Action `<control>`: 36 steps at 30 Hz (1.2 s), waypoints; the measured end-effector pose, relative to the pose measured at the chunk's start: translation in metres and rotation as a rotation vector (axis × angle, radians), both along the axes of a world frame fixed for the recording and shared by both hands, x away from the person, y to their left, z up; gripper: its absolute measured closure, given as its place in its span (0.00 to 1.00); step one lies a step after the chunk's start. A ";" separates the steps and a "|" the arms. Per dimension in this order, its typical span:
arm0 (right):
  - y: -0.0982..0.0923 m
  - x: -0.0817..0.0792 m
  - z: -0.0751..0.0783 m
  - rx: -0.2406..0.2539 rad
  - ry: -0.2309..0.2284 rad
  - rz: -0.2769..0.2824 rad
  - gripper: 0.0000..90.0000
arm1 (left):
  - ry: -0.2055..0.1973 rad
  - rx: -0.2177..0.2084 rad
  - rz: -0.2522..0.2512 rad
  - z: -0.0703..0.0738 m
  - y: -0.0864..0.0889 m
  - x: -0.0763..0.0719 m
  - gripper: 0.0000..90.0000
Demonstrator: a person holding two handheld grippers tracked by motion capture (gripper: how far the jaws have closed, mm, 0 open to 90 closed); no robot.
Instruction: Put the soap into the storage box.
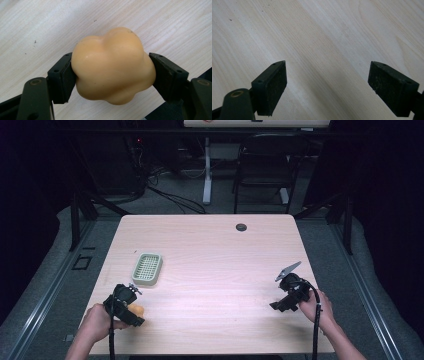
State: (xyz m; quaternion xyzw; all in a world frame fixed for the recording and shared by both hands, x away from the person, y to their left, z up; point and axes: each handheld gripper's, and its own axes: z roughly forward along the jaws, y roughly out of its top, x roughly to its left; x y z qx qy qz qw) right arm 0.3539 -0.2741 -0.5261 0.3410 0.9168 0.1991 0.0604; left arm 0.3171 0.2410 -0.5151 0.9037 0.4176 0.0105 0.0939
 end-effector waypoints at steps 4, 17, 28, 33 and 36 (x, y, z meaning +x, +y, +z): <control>-0.001 0.001 0.001 -0.012 0.007 0.009 0.17 | 0.006 0.003 -0.002 0.000 -0.001 0.002 0.30; -0.001 0.001 0.001 -0.001 0.008 0.004 0.17 | 0.003 0.006 -0.004 0.006 -0.001 0.012 0.30; -0.001 0.001 0.001 -0.003 0.003 0.004 0.17 | 0.007 0.004 -0.009 0.009 -0.002 0.022 0.30; -0.001 0.001 0.001 -0.003 0.002 0.004 0.17 | 0.006 0.004 -0.005 0.011 -0.002 0.025 0.30; -0.001 0.001 0.001 -0.001 0.002 0.005 0.17 | 0.010 0.006 -0.013 0.012 -0.002 0.028 0.30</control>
